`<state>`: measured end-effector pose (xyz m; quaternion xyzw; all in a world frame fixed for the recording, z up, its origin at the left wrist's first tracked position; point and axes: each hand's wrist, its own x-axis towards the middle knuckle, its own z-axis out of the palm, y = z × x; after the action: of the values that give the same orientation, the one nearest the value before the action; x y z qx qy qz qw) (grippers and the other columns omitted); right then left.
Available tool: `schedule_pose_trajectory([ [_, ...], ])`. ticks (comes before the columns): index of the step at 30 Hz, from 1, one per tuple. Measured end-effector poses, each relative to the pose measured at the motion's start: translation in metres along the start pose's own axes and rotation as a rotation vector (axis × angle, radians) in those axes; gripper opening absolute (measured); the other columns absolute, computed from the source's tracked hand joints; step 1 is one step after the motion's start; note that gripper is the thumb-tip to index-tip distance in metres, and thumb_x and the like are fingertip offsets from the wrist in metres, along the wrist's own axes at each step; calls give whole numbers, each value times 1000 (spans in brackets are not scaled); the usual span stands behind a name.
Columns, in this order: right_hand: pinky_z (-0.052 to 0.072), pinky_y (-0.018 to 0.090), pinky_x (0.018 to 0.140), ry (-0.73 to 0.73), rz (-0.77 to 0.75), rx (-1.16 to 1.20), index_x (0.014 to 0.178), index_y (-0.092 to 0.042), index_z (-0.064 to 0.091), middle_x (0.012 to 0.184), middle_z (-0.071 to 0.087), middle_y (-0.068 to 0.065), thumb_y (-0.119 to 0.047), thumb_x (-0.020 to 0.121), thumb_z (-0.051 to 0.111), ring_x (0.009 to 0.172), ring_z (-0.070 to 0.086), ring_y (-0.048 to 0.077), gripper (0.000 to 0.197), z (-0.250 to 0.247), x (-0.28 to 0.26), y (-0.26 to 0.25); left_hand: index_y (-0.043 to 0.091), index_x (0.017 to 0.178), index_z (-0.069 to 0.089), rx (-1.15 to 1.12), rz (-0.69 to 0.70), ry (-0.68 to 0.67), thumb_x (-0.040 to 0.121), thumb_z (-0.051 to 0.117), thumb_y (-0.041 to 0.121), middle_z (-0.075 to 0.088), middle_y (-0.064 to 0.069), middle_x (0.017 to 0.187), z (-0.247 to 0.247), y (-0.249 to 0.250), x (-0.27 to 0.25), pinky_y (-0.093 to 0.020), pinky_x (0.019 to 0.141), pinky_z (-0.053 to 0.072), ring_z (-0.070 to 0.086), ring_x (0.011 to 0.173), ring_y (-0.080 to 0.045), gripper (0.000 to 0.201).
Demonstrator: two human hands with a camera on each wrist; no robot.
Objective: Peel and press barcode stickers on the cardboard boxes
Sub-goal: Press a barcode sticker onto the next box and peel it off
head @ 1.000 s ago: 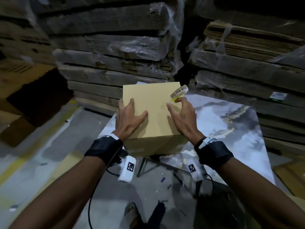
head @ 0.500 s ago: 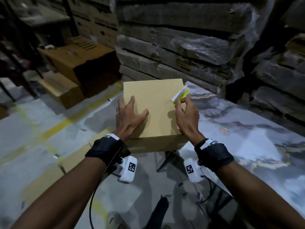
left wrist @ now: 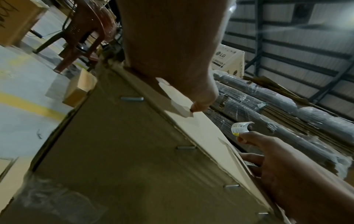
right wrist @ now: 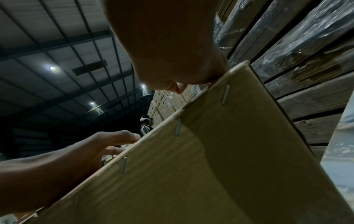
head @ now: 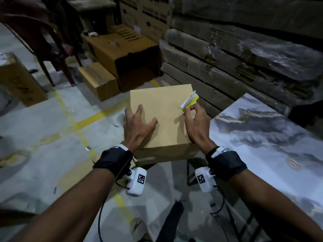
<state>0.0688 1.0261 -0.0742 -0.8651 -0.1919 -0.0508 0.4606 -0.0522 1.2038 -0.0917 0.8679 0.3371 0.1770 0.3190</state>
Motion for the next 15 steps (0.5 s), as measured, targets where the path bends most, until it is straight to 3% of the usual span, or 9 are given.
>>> schedule_pose_trajectory([
  [5,27,28,71,-52,24,-18,94,-17,64,102,66,2,-29,100,54,91,52,15,17,57,7,-8,19,151,40,2,-72,-15,83,62,61,27,-14,152,-7,-46,17,-47,107,41,43,132,-41,84],
  [10,42,34,83,-125,42,-27,91,-20,61,102,63,1,-32,99,53,99,56,19,16,107,19,8,18,151,40,-37,-139,-43,82,65,58,25,-7,151,1,-82,35,-44,106,44,47,128,-41,84],
  [15,44,37,85,-162,36,-51,89,-18,61,98,65,1,-28,98,57,100,59,24,14,156,45,29,20,149,42,-54,-240,-80,80,70,54,24,-6,149,21,-112,59,-43,107,45,49,127,-43,82],
])
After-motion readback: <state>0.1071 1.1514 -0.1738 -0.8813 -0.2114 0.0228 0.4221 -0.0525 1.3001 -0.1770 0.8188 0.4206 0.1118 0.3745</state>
